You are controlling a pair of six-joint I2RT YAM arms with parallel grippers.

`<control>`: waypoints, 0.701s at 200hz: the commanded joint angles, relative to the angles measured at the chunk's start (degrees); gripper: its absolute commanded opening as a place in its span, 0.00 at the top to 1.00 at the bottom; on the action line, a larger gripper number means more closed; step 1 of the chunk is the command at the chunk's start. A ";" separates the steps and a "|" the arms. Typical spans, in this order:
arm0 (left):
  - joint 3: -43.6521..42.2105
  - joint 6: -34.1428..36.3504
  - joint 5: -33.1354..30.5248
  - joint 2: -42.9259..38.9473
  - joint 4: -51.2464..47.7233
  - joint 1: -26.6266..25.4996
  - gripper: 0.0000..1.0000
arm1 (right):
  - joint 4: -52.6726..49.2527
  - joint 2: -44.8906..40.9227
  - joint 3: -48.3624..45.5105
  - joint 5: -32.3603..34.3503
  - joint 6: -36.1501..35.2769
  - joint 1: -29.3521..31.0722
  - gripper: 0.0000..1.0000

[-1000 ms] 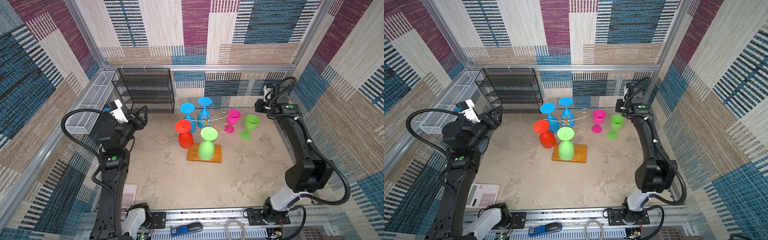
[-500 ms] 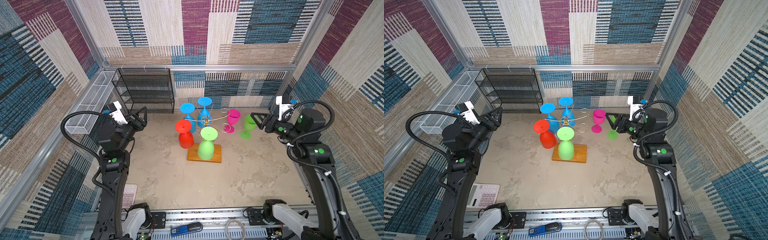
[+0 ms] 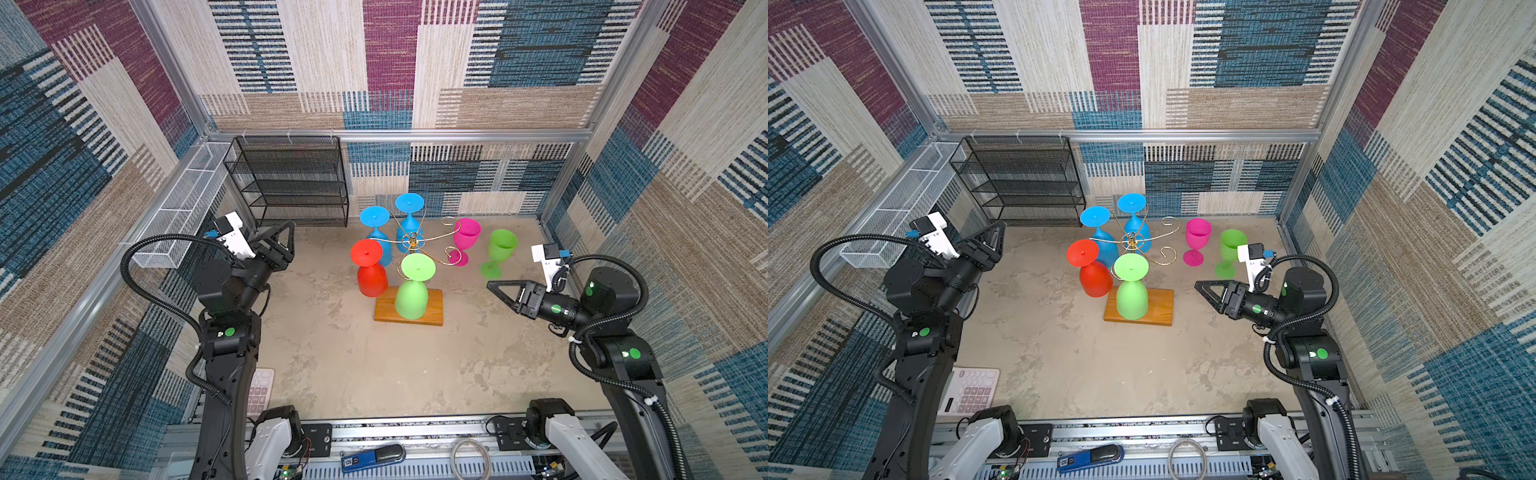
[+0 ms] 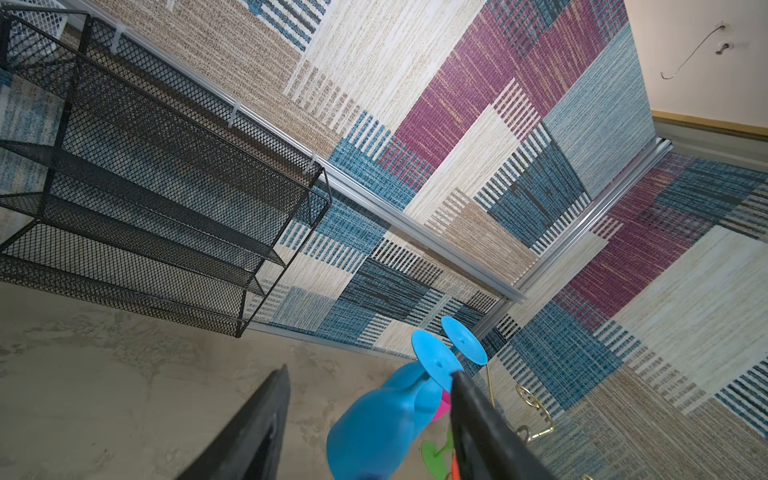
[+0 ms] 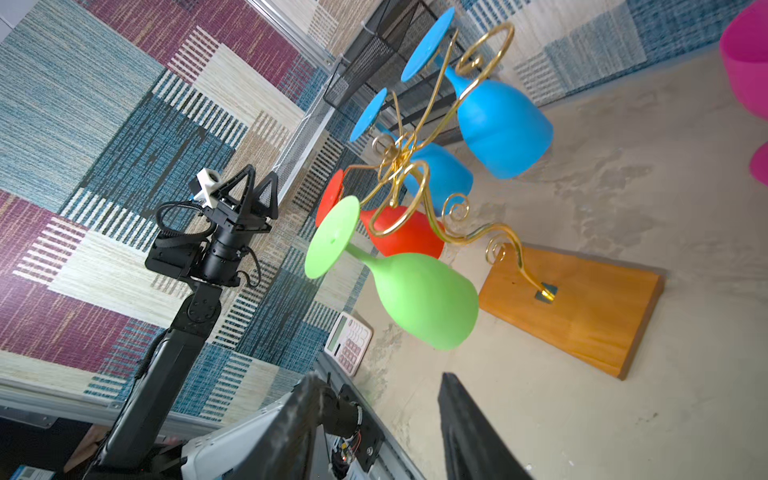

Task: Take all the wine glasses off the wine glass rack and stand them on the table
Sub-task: 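Reach the right gripper to the lower green glass hanging on the rack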

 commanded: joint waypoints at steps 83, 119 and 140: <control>-0.05 -3.69 0.26 0.84 4.17 0.27 0.36 | 14.13 5.02 -1.85 17.52 10.42 19.56 0.55; 0.25 -3.96 0.70 1.81 5.21 0.26 0.36 | 17.41 5.71 -2.44 22.59 12.89 24.54 0.57; 0.28 -4.11 0.68 2.16 5.74 0.30 0.36 | 18.33 6.50 -1.81 24.36 13.38 25.76 0.57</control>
